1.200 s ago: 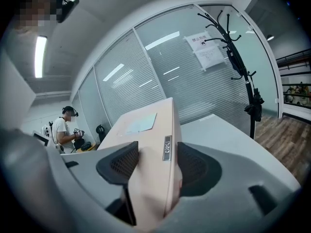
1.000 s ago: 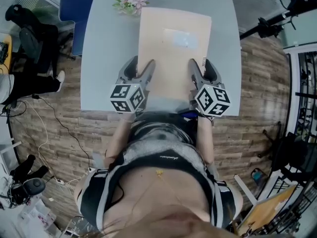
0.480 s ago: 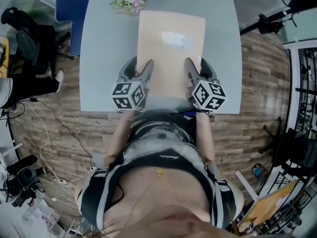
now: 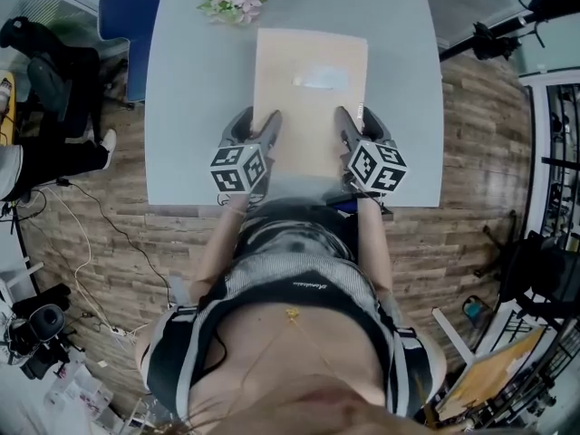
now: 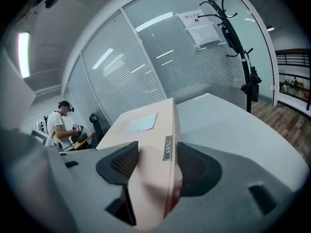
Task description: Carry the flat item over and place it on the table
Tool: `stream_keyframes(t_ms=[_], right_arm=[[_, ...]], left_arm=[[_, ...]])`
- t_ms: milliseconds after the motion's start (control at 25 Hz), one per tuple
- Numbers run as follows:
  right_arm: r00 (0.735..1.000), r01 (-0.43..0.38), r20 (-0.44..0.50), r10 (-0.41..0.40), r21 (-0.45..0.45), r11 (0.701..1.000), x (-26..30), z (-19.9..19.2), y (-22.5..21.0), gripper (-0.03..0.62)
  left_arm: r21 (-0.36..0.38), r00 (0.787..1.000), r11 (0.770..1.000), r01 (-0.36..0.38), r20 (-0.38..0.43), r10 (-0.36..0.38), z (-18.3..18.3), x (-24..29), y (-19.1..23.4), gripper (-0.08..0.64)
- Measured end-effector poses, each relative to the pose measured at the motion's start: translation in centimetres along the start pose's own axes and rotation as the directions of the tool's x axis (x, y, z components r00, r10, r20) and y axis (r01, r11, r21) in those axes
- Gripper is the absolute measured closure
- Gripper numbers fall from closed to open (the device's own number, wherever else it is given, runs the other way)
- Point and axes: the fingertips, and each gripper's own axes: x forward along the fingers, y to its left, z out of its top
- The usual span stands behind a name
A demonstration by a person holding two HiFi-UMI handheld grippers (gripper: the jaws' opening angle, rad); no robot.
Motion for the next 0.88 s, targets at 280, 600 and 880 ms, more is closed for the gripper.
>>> stream_keyframes(t_ms=[280, 600, 880], right_arm=[[0.999, 0.016, -0.052, -0.015, 0.02, 1.0, 1.4, -2.4, -1.1, 0.347], [0.994, 0.032, -0.109, -0.028, 0.028, 0.999, 3.0, -4.7, -2.2, 0.345], [0.986, 0.058, -0.16, -0.05, 0.046, 0.997, 4.1, -7.1, -3.4, 0.345]], left_arm=[[-0.015, 0.998, 1.0, -0.016, -0.054, 0.015, -2.3, 1.2, 1.1, 0.296], [-0.04, 0.994, 0.999, -0.034, -0.102, 0.03, -4.6, 2.5, 2.3, 0.296], [-0.051, 0.987, 0.998, -0.042, -0.157, 0.034, -6.8, 3.7, 3.2, 0.296]])
